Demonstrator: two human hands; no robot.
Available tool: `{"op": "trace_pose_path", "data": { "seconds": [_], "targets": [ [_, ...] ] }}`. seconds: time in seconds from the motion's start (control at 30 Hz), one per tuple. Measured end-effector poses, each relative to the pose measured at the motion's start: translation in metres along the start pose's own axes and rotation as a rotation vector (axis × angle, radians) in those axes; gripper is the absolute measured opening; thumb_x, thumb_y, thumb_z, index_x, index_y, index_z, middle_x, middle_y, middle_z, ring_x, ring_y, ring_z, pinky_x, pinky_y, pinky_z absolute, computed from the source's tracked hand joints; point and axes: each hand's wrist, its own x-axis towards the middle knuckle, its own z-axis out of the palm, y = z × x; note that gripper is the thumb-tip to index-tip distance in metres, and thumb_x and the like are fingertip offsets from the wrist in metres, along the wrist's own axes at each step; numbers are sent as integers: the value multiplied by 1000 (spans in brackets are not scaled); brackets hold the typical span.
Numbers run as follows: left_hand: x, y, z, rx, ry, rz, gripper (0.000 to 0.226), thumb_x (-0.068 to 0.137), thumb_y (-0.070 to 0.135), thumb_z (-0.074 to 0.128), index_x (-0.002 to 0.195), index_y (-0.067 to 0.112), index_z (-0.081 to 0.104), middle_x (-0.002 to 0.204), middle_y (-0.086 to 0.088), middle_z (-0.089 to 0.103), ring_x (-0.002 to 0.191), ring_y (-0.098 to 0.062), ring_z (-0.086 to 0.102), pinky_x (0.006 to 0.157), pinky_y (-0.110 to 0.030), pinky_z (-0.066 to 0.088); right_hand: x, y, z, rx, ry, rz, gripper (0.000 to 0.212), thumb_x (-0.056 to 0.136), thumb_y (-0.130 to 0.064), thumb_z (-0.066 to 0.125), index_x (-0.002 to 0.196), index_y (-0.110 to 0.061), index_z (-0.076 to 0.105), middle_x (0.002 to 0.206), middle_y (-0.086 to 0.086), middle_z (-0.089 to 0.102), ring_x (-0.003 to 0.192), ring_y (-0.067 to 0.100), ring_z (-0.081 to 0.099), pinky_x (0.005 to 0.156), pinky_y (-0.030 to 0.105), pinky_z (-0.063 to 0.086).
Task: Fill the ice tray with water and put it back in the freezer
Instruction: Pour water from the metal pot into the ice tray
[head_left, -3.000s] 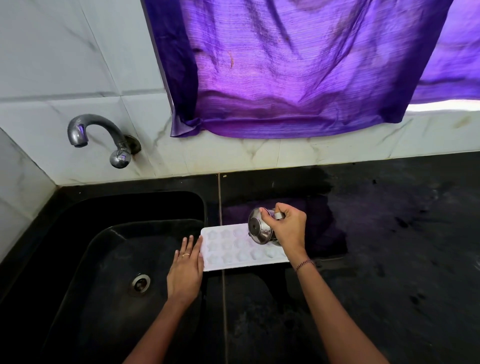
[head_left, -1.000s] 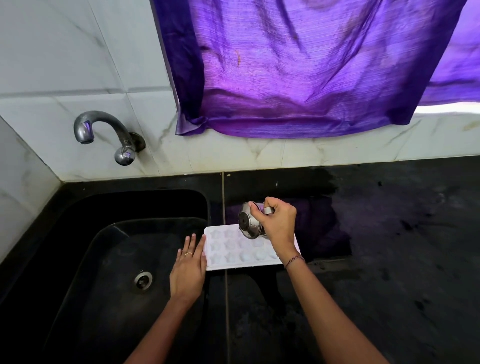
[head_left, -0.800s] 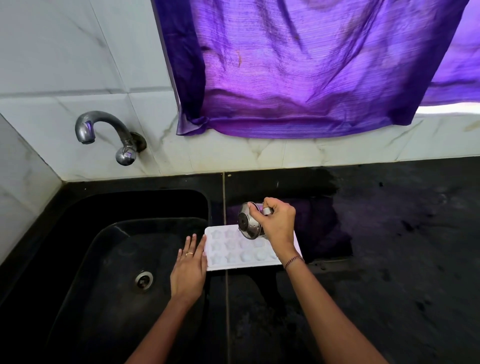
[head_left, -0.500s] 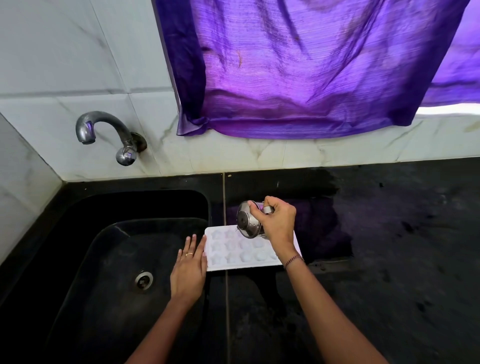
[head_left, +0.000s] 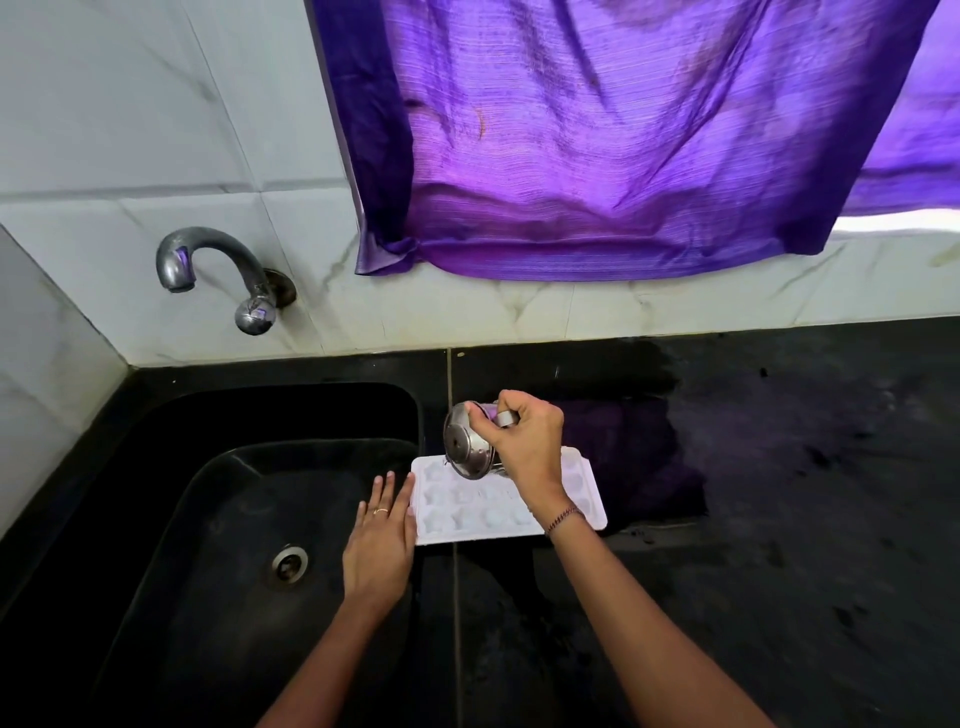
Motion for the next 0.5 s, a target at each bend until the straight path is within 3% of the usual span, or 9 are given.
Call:
{"op": "trace_pose_path", "data": {
  "seconds": [0.13, 0.33, 0.5],
  "targets": [
    [-1, 0, -1, -6, 4, -1, 74, 83, 44, -9, 149, 25, 18, 157, -2, 17, 146, -11, 5, 117, -28, 6, -1, -4, 4, -21, -31, -29, 61, 75, -15, 77, 50, -31, 24, 45, -10, 23, 46, 12, 30, 47, 21, 25],
    [-1, 1, -1, -1, 5, 3, 74, 82, 44, -11, 149, 25, 15, 158, -1, 14, 145, -10, 1, 117, -28, 5, -1, -7, 7, -54, -51, -60, 51, 75, -16, 76, 50, -17, 31, 46, -11, 24, 48, 9, 23, 46, 32, 29],
    [-1, 1, -1, -8, 10, 6, 74, 83, 44, -9, 149, 24, 18, 157, -2, 16, 144, -9, 2, 117, -29, 6, 0, -7, 7, -79, -41, -70, 50, 75, -18, 76, 51, -15, 33, 47, -12, 24, 46, 9, 23, 46, 26, 25]
  ]
}}
